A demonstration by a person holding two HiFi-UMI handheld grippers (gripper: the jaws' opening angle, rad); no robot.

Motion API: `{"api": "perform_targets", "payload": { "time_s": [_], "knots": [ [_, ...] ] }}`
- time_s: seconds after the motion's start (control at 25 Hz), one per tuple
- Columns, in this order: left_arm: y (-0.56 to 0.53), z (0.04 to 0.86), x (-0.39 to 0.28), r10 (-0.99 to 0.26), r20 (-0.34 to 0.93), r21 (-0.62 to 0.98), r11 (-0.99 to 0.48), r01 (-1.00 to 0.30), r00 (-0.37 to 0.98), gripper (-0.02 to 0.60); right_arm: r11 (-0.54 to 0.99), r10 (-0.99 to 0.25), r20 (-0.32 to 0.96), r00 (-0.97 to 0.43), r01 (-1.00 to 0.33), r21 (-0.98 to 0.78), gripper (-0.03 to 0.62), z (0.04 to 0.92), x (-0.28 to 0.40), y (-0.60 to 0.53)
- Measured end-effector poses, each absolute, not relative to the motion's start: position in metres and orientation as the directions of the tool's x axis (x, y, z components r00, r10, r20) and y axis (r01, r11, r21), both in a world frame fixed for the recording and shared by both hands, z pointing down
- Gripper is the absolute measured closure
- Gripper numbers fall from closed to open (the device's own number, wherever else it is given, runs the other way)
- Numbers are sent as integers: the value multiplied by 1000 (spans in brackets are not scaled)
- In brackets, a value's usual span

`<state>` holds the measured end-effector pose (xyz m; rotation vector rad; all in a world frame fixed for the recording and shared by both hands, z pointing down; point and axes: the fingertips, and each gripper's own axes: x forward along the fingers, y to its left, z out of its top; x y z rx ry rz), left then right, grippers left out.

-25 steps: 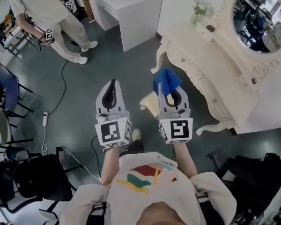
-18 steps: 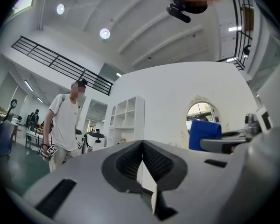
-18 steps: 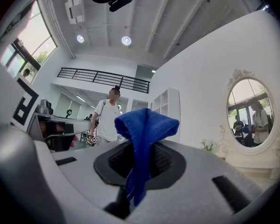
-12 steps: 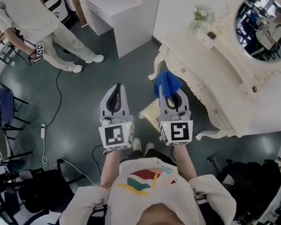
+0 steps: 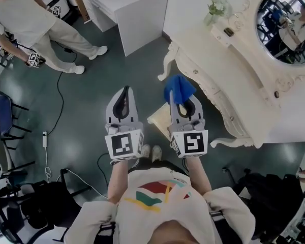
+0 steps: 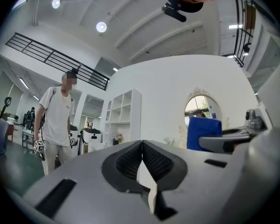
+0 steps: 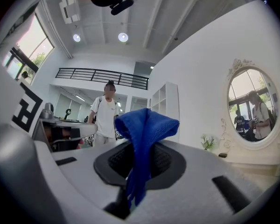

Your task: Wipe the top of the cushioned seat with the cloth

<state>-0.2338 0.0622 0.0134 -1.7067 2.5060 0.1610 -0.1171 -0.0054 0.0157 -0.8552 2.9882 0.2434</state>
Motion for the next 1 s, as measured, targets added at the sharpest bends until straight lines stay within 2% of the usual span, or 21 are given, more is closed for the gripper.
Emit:
{"api": "perform_targets", "payload": {
  "time_s": [0.2,0.56,0.84,1.0],
  "knots": [
    [48,13,-231,-930,-137,27,341,-940,-341,577,851,-516,-74,-853,-521,65,559,16,-110,-13],
    [1,26,-231,-949,-143,20,280,-960,-280,577,795,-593,-87,-801,-599,93,559,33,-108,-51],
    [-60,84,-232,-968,-155,8,199,-980,-198,577,794,-602,-99,-792,-607,31,559,85,-128,-98],
    [-85,138,-231,-973,-171,27,153,-988,-155,577,783,-620,-78,-781,-622,8,559,147,-134,-119]
  ]
}}
